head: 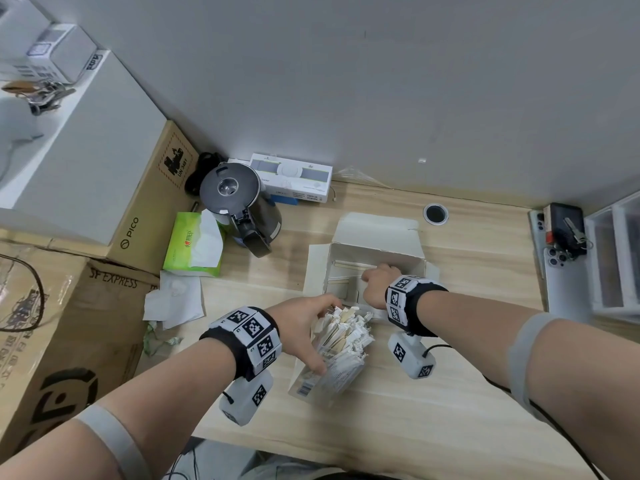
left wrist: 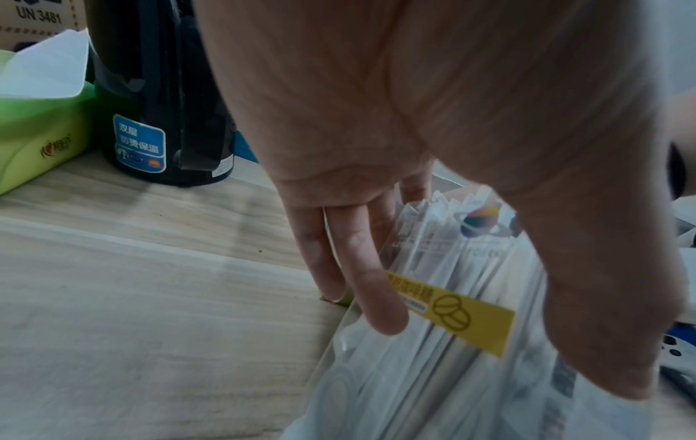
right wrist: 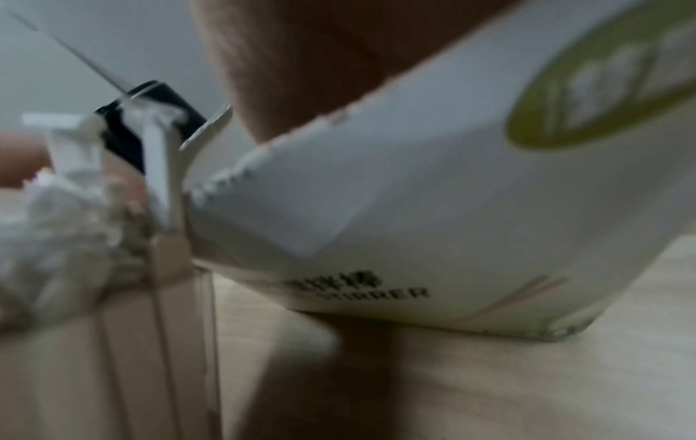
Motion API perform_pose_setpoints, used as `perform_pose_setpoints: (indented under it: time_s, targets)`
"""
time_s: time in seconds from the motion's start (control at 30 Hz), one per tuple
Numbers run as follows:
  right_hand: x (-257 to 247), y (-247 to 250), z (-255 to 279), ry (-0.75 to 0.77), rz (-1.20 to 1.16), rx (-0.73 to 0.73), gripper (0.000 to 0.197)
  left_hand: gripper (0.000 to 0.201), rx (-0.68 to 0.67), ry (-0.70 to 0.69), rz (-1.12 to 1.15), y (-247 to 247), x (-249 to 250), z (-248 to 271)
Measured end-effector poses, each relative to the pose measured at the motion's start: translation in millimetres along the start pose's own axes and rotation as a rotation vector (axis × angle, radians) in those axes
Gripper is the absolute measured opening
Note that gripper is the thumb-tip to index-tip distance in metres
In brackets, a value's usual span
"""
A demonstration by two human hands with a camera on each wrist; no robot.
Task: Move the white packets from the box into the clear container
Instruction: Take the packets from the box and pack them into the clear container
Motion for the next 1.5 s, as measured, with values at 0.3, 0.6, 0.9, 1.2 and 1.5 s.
perform_pose_setpoints:
  time_s: [0.3, 0.6, 0.9, 1.2, 1.5]
  targets:
    - [0, -6, 2, 0.016, 0.073, -0.009, 0.042, 0.1, 0.009, 0.012, -0.009, 0, -1, 0]
    - [-9, 0, 5, 0.049, 0.108, -0.057, 0.039, 0.099, 0.01, 0.019, -0.016, 0, 0, 3]
    - [-14, -3, 11, 0.113, 0.236, -0.134, 0.039, 0.099, 0.012, 0.031, -0.018, -2, 1, 4]
    - [-12, -6, 11, 0.091, 0.189, -0.068, 0.042, 0.1, 0.02, 0.03, -0.027, -3, 1, 4]
    - [-26, -12, 6, 0.103, 0.348, -0.061, 0.05, 0.104, 0.023, 0.036, -0.041, -3, -2, 3]
Point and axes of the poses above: each hand's wrist, its own z-axis away from the middle knuckle, its own y-axis out of the back of the hand, x = y × z, the point moved 8 cm from there along -z, towards the middle knuckle, and after that the axes turned 13 degrees about y, right-handed, at the moved point
